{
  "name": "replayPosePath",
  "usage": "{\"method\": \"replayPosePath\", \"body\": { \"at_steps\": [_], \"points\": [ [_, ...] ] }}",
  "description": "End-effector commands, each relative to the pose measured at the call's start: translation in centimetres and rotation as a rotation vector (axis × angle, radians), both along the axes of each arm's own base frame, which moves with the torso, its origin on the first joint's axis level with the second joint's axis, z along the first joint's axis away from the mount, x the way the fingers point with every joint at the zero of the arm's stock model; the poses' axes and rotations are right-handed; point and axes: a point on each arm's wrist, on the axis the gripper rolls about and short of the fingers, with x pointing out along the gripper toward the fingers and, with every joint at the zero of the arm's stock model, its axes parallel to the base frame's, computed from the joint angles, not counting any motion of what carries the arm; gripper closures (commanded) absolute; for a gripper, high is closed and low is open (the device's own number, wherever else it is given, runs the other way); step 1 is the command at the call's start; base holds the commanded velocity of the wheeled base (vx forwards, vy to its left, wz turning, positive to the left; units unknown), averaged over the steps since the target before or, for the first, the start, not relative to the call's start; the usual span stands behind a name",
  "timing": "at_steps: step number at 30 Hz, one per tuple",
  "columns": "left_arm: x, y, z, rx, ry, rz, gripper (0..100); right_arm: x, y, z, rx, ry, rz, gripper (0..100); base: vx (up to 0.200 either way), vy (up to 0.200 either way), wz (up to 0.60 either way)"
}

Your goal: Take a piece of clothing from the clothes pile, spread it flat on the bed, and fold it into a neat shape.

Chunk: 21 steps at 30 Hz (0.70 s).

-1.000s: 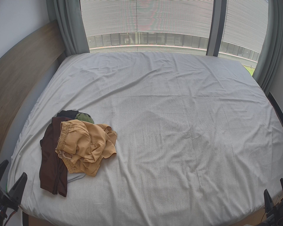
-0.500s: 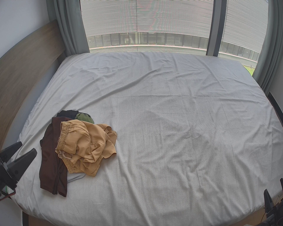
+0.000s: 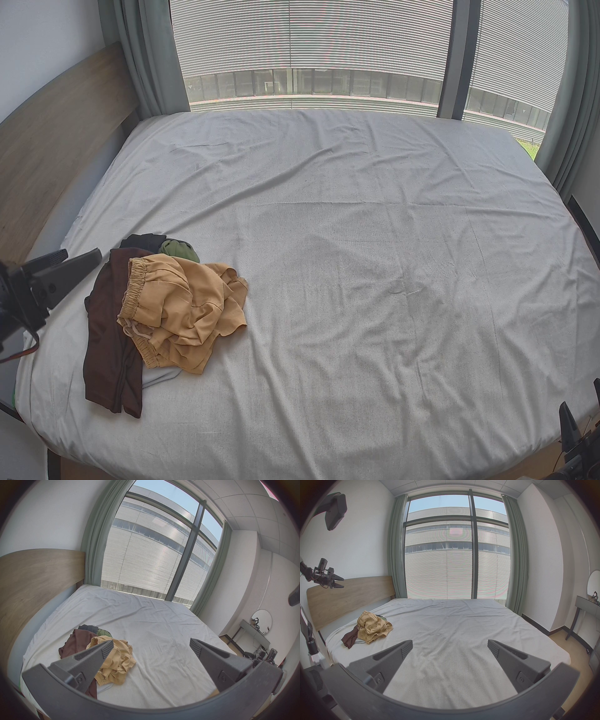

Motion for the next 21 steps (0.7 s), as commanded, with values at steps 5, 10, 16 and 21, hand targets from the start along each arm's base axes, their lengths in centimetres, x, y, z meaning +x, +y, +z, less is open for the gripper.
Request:
{"method": "replayPosePath", "body": {
  "at_steps": [5,10,16,21],
  "points": [
    [6.0,0.6,-2.5,0.006,0.112,0.052,0,0.0,0.0,-0.5,-0.001,0.001,-0.001,0,0.0,0.0,0.0],
    [7.8,1.7,-4.3,-0.02,0.17,0.034,0,0.0,0.0,-0.5,-0.001,0.001,-0.001,0,0.0,0.0,0.0],
    [9.3,3.1,-4.8,-0.049,0.197,0.015,0,0.0,0.0,-0.5,-0.001,0.001,-0.001,0,0.0,0.0,0.0],
    [11.2,4.1,-6.0,-0.07,0.224,0.028,0,0.0,0.0,-0.5,0.0,0.001,-0.001,0,0.0,0.0,0.0]
  ]
}}
